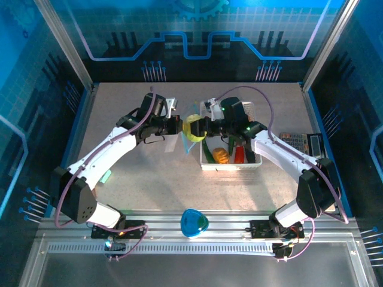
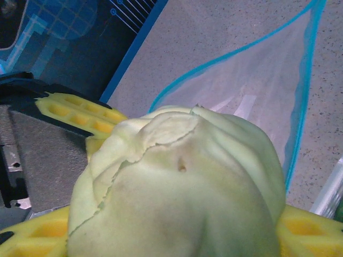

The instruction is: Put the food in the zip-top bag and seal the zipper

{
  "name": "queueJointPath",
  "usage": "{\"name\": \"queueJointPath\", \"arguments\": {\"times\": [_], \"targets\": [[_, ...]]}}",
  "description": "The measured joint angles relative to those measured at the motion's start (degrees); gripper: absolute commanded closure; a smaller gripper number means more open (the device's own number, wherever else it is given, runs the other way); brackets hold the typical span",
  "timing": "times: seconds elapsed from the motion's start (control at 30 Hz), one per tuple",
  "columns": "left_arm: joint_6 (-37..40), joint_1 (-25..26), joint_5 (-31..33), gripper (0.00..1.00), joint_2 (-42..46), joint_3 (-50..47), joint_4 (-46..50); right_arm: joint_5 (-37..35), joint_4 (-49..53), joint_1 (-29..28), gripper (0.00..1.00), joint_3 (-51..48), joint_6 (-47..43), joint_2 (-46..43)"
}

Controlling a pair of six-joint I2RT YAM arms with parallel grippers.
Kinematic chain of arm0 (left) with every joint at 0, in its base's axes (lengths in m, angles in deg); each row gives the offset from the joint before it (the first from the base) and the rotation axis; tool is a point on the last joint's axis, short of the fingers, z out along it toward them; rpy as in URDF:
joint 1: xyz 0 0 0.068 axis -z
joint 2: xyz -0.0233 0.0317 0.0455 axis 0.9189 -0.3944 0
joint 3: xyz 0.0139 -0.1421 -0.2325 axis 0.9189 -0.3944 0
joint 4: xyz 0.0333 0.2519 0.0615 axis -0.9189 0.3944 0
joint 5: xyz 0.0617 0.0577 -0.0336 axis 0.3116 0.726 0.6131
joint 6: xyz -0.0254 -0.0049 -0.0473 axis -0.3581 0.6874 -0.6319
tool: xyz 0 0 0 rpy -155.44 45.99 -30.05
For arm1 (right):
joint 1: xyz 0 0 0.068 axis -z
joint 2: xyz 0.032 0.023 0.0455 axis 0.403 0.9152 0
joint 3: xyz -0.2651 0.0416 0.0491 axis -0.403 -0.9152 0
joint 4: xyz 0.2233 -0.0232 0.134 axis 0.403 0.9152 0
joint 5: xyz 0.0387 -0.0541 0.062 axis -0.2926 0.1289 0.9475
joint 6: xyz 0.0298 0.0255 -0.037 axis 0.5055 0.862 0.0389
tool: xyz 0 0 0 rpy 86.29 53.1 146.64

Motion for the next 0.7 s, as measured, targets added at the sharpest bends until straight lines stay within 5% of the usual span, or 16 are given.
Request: {"name": "queueJointPath", "arguments": {"times": [0.33, 0.7], "targets": [[-1.51, 0.11, -4.81, 1.00, 2.97, 0.04, -2.43, -1.14, 3.69, -0.48, 0.37, 2.10, -1.62, 4.48], [-2.12, -0.61, -6.56, 1.00, 4.55, -0.09, -4.33, -5.27, 11.06, -1.44, 0.25, 8.46, -6.60, 5.84]]}}
